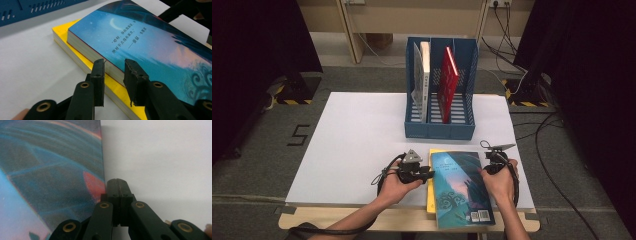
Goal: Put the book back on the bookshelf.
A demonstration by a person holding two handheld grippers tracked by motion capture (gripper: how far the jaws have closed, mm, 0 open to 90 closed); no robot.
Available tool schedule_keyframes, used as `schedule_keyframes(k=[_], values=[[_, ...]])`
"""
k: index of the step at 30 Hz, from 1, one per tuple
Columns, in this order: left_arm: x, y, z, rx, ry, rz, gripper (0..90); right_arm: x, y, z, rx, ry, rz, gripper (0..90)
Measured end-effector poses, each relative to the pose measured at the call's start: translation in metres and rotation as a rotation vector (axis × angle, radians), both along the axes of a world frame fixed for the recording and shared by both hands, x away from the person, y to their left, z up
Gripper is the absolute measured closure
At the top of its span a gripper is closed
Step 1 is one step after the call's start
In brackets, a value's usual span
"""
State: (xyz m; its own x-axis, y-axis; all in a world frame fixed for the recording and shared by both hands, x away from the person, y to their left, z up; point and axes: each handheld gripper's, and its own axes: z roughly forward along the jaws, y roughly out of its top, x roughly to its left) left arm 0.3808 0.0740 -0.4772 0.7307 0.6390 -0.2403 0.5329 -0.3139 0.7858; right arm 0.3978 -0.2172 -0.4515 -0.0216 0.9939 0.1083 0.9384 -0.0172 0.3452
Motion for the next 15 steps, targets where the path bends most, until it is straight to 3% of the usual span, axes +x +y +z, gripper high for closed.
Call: schedule_keyframes(k=[7,12,14,15], values=[[0.012,0.004,0.002,0.032,-0.006,0.034,71.6,-0.005,0.003,0.002,0.031,0.010,0.001,90.0],[0.015,0.006,0.001,0.023,-0.002,0.044,69.1,-0.003,0.001,0.002,0.047,0.020,0.010,90.0],[0.016,0.008,0.001,0.014,-0.001,0.047,64.6,0.000,-0.005,0.004,0.074,0.005,0.003,80.2],[0.016,0.013,0.001,-0.019,0.016,0.058,62.6,0.003,-0.010,0.006,0.098,-0.012,-0.009,76.6]])
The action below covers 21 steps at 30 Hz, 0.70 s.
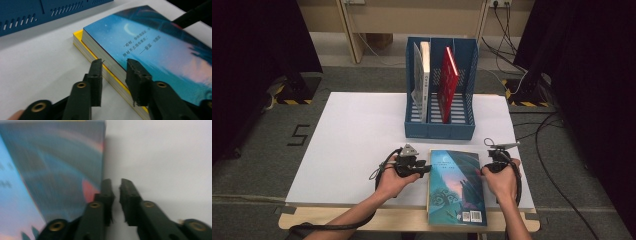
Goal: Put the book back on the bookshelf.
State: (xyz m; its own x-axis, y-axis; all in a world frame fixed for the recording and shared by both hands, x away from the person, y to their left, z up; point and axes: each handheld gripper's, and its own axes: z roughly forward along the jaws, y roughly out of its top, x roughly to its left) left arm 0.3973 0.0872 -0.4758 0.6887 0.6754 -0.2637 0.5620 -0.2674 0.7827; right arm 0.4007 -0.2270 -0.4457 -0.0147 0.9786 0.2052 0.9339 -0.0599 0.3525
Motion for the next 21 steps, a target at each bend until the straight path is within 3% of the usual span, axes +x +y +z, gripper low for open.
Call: schedule_keyframes(k=[2,3,5,6,7,14,17,21], values=[[-0.002,0.006,0.002,-0.002,-0.018,0.017,60.0,0.006,-0.008,0.005,0.053,-0.063,-0.007,67.9],[-0.002,0.006,0.002,-0.002,-0.018,0.017,58.8,0.006,-0.008,0.005,0.053,-0.063,-0.007,67.9],[-0.009,0.010,0.007,-0.032,-0.025,0.013,57.4,0.014,-0.013,0.009,0.137,-0.084,-0.017,66.6],[-0.012,0.012,0.010,-0.040,-0.031,0.011,56.7,0.019,-0.015,0.009,0.141,-0.094,-0.009,65.8],[-0.019,0.013,0.014,-0.051,-0.044,-0.005,54.6,0.027,-0.015,0.008,0.185,-0.099,0.002,61.8],[-0.041,0.007,0.013,-0.048,-0.021,-0.100,51.6,0.048,-0.011,-0.004,0.236,-0.078,0.010,58.4],[-0.044,0.004,0.012,-0.048,-0.012,-0.123,51.2,0.050,-0.012,-0.005,0.252,-0.078,0.017,57.5],[-0.044,-0.003,0.007,-0.030,0.004,-0.130,50.9,0.054,-0.012,-0.007,0.313,-0.040,0.030,53.6]])
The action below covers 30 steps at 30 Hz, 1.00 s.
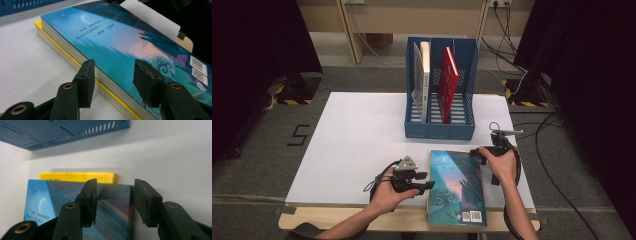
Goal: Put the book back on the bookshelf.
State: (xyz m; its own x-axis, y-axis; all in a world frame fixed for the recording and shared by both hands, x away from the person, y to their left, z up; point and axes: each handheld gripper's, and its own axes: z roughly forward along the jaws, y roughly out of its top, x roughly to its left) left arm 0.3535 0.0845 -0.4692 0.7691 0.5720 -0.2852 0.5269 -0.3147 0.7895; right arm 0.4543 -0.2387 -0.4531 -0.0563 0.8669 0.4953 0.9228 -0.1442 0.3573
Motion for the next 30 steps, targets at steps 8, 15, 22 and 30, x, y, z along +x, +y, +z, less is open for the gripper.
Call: schedule_keyframes(k=[8,15,22,30], values=[[0.001,-0.008,-0.007,0.019,0.021,-0.011,52.6,0.004,0.000,-0.005,0.028,0.021,0.021,47.0],[0.003,-0.008,-0.008,0.016,0.029,-0.013,52.7,0.005,-0.004,-0.017,0.142,0.046,0.005,43.1],[0.005,-0.007,-0.009,0.003,0.047,-0.006,54.0,0.004,-0.003,-0.015,0.137,0.058,-0.011,47.1],[0.004,-0.005,-0.010,0.002,0.049,0.001,55.1,0.000,0.002,-0.002,0.057,0.043,0.001,54.8]])
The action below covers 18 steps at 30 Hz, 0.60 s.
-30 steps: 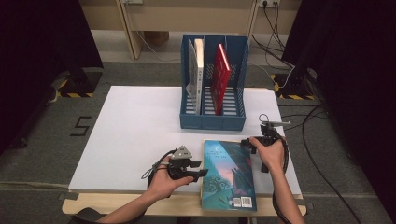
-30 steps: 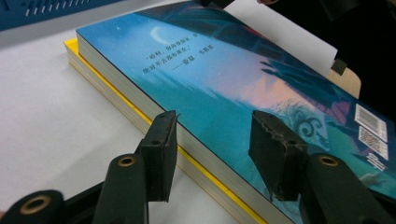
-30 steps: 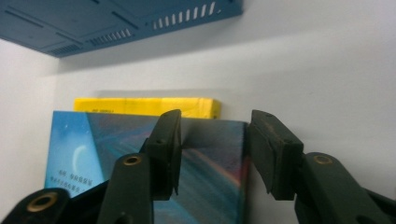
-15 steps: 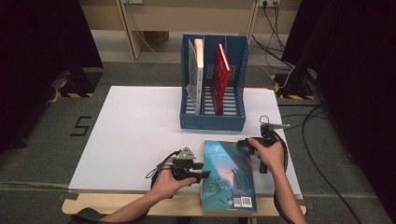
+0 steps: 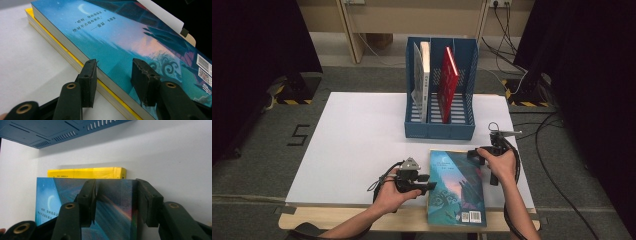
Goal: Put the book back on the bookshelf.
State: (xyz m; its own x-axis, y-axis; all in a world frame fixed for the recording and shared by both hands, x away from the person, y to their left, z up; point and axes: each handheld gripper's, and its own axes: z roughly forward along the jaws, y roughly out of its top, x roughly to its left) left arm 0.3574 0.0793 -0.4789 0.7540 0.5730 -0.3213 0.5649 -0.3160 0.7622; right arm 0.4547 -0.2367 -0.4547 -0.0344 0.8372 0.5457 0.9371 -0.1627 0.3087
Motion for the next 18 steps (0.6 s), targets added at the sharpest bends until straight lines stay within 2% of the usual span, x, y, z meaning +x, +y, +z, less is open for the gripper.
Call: schedule_keyframes(k=[4,5,14,18], values=[[0.000,0.001,0.000,0.002,0.000,0.001,55.4,-0.003,0.006,0.004,-0.051,-0.039,0.002,55.3],[0.000,0.001,0.000,0.002,-0.002,0.001,55.7,-0.004,0.007,0.006,-0.065,-0.034,0.007,55.2],[0.000,0.001,0.000,-0.002,-0.006,0.005,56.0,0.000,0.001,-0.003,-0.009,-0.002,0.007,49.9],[0.000,0.001,0.000,-0.002,-0.007,0.005,56.0,0.000,0.002,-0.006,0.007,-0.007,0.012,45.0]])
